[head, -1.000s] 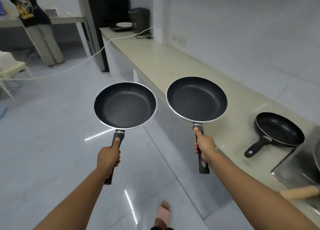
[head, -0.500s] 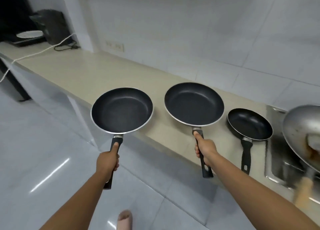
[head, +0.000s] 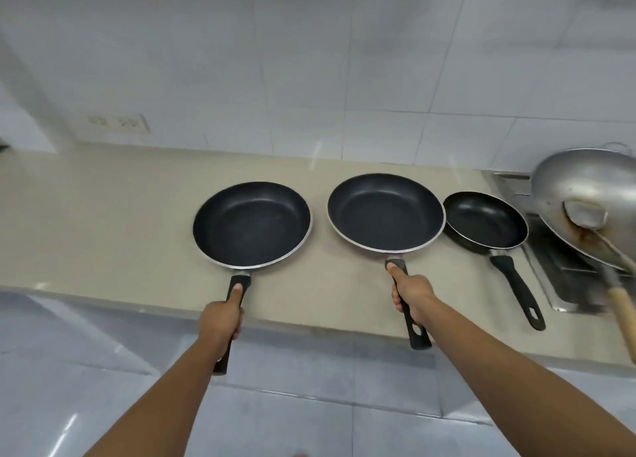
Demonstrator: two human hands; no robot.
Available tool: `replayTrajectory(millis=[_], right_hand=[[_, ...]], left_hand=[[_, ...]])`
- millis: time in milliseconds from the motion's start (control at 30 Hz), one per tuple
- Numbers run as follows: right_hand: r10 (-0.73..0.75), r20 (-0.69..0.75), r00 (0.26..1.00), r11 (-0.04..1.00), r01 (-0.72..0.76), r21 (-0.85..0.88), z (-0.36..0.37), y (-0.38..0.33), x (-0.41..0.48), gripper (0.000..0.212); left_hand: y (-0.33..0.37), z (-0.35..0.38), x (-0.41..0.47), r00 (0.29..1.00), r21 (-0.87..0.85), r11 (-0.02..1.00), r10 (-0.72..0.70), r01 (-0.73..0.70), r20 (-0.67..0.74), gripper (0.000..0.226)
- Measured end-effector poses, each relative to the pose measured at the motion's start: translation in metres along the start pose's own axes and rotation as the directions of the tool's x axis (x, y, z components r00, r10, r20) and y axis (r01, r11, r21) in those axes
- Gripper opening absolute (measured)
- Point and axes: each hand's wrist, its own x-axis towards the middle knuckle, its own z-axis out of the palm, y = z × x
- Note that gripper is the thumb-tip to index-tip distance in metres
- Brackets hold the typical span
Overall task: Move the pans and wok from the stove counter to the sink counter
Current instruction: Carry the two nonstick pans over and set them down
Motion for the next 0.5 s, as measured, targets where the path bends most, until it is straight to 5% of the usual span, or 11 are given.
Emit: replayTrajectory(millis=[500], right_hand=[[0.061, -0.079, 0.995, 0.995, -0.055, 0.078, 0.048, 0.005, -0.005, 0.053]], left_hand=[[0.031, -0.003, 0.083, 0.99, 0.094, 0.995, 0.015, -0.028, 0.14, 0.058]])
